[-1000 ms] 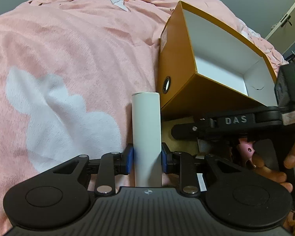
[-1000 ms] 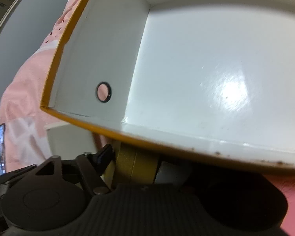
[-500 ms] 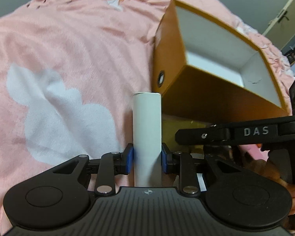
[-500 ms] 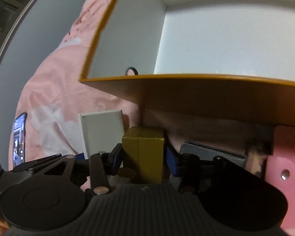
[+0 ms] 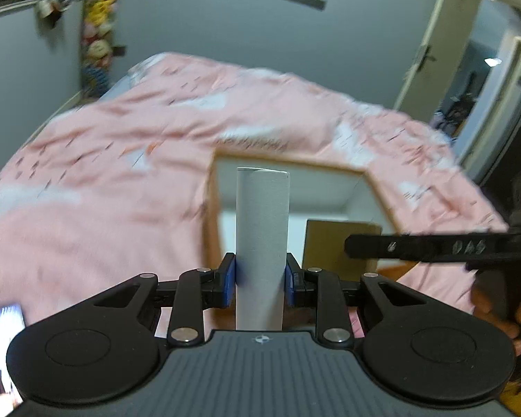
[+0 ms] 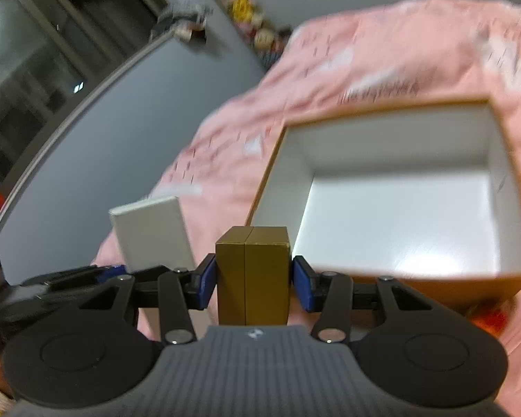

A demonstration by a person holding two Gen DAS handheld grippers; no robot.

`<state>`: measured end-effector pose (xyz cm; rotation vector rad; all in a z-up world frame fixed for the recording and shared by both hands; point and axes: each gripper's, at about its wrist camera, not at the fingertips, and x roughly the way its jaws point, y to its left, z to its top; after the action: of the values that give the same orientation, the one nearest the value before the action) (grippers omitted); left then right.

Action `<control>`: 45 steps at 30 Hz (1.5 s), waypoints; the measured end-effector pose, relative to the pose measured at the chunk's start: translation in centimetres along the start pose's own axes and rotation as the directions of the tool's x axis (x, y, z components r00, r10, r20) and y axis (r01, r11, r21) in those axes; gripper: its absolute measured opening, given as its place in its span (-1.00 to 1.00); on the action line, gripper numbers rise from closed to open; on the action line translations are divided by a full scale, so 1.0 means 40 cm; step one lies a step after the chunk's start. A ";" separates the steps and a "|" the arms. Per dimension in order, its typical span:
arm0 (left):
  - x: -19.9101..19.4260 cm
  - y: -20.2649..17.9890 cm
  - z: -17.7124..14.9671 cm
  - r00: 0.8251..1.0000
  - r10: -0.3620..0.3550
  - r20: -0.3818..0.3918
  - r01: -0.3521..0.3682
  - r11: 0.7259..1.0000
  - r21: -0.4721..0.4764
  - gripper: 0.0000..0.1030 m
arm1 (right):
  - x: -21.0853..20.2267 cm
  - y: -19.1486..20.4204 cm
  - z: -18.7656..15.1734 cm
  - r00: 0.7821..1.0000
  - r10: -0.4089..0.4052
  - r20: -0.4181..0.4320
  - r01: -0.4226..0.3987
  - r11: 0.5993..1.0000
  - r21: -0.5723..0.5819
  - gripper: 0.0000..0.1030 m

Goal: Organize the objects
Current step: 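Lift white tube with left gripper while right gripper carries gold cube over box, then lower white tube into box and open left gripper while right holds cube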

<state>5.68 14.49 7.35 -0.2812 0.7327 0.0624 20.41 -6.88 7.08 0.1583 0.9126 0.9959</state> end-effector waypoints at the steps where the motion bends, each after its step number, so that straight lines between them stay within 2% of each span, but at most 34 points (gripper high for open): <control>1: 0.009 -0.012 0.028 1.000 -0.022 0.002 0.022 1.000 0.010 -0.40 | -0.010 -0.010 0.017 1.000 -0.013 0.018 0.013 1.000 -0.002 -0.06; 4: 0.081 -0.050 0.111 0.997 -0.071 -0.015 0.072 0.997 0.030 -0.40 | -0.012 -0.038 0.059 0.996 -0.075 0.056 0.074 0.997 0.009 -0.06; 6: 0.148 -0.079 0.153 0.997 -0.071 -0.039 0.074 0.996 0.058 -0.40 | -0.003 -0.065 0.087 0.992 -0.110 0.067 0.109 0.994 0.023 -0.06; 9: 0.277 -0.113 0.188 0.993 -0.032 -0.117 0.044 0.993 0.106 -0.40 | 0.032 -0.120 0.113 0.985 -0.161 0.061 0.158 0.986 0.048 -0.06; 11: 0.365 -0.114 0.190 0.984 0.015 -0.180 0.007 0.992 0.122 -0.40 | 0.054 -0.156 0.121 0.982 -0.184 0.038 0.181 0.981 0.062 -0.06; 14: 0.473 -0.096 0.171 0.961 0.101 -0.258 -0.064 0.987 0.147 -0.40 | 0.117 -0.205 0.117 0.982 -0.187 -0.017 0.188 0.979 0.084 -0.06; 17: 0.539 -0.071 0.143 0.928 0.175 -0.328 -0.117 0.975 0.190 -0.40 | 0.164 -0.237 0.112 0.981 -0.183 -0.060 0.188 0.978 0.093 -0.06; 20: 0.582 -0.044 0.125 0.891 0.212 -0.400 -0.147 0.971 0.187 -0.40 | 0.192 -0.257 0.102 0.983 -0.163 -0.089 0.171 0.980 0.102 -0.06; 22: 0.601 -0.037 0.121 0.874 0.237 -0.425 -0.170 0.967 0.190 -0.40 | 0.209 -0.268 0.097 0.985 -0.144 -0.099 0.155 0.982 0.112 -0.06; 27: 0.637 -0.042 0.114 0.856 0.280 -0.434 -0.200 0.954 0.222 -0.40 | 0.247 -0.282 0.088 0.981 -0.125 -0.149 0.143 0.983 0.112 -0.06; 30: 0.679 -0.040 0.100 0.821 0.291 -0.490 -0.206 0.953 0.222 -0.39 | 0.260 -0.280 0.083 0.978 -0.132 -0.164 0.150 0.984 0.101 -0.06; 32: 0.699 -0.034 0.089 0.808 0.297 -0.509 -0.214 0.953 0.216 -0.39 | 0.267 -0.279 0.079 0.972 -0.154 -0.175 0.171 0.981 0.087 -0.06; 36: 0.683 -0.026 0.090 0.818 0.271 -0.507 -0.208 0.962 0.178 -0.36 | 0.276 -0.280 0.070 0.964 -0.173 -0.200 0.191 0.979 0.075 -0.06; 41: 0.647 -0.028 0.104 0.839 0.193 -0.509 -0.129 0.979 0.159 -0.34 | 0.286 -0.275 0.066 0.959 -0.181 -0.216 0.199 0.978 0.062 -0.06; 45: 0.645 -0.026 0.099 0.842 0.125 -0.525 -0.075 0.991 0.114 -0.34 | 0.291 -0.270 0.071 0.954 -0.195 -0.227 0.214 0.975 0.059 -0.06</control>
<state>27.58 13.51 -6.82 -0.1720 1.3039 0.0508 32.10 -3.15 -3.41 0.0216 1.1504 0.7926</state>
